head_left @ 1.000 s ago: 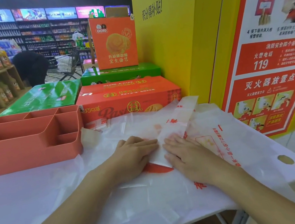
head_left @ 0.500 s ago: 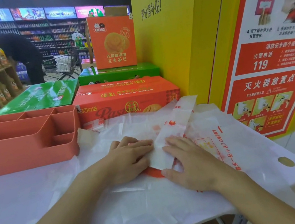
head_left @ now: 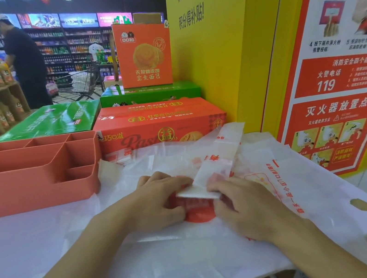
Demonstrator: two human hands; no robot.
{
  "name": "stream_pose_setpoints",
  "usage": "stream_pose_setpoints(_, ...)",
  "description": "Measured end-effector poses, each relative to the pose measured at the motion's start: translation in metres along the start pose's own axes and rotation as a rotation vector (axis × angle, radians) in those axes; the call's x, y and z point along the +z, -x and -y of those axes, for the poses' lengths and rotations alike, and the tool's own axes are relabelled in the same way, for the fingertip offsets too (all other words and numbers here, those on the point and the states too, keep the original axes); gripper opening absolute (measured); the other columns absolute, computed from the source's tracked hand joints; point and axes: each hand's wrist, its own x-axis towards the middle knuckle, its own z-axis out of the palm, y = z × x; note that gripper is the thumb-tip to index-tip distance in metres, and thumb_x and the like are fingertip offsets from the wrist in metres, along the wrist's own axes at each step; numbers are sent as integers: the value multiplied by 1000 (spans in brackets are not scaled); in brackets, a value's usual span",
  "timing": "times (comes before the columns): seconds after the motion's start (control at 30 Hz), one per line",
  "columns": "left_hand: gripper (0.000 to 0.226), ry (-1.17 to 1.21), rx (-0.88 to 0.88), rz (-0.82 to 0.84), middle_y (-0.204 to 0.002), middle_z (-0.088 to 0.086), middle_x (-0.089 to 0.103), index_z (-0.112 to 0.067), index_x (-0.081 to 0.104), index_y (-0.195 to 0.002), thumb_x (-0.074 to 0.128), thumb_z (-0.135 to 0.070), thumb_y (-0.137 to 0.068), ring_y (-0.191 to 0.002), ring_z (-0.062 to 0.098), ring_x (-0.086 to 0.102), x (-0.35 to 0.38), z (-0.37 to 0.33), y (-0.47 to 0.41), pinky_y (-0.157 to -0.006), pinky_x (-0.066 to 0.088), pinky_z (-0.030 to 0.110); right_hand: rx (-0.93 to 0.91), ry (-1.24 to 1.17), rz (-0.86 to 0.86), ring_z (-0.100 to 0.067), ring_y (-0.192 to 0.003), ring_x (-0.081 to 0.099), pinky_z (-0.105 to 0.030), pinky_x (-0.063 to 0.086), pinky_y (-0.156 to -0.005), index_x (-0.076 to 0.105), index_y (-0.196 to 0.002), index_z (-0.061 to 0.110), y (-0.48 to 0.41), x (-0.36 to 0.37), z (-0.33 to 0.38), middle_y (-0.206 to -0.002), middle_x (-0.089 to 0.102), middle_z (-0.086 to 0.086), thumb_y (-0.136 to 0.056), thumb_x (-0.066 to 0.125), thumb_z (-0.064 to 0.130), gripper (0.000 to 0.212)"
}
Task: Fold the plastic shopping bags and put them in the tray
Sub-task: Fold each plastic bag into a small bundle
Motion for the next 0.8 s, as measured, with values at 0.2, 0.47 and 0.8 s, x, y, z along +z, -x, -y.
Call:
stream_pose_setpoints(0.2,18,74,-30,-147,-98,-19,62,-35,63,-115,56,-38,-99,-99,1,49,5,9,-9,-91,35,33,122,-343,-79,-23,-88,67,-44,53,-81,69,-111,17,-2,0,-10,-94,73,-6,-102,48,45,36)
stream_pose_setpoints(0.47,6,274,-76,-215,-89,-15,70,-32,60,-92,60,-35,-97,-78,3,60,8,10,-11,-73,47,21,177,-512,-197,-2,-76,65,-17,49,-68,72,-89,32,-7,0,-14,-83,71,17,-99,64,33,13)
stream_pose_setpoints(0.8,18,261,-178,-186,-82,-15,70,-33,51,-113,59,-32,-97,-78,3,61,12,3,-13,-78,46,29,270,-466,-164,-2,-84,65,-28,50,-80,40,-140,35,-10,4,-14,-84,69,13,-91,73,37,59)
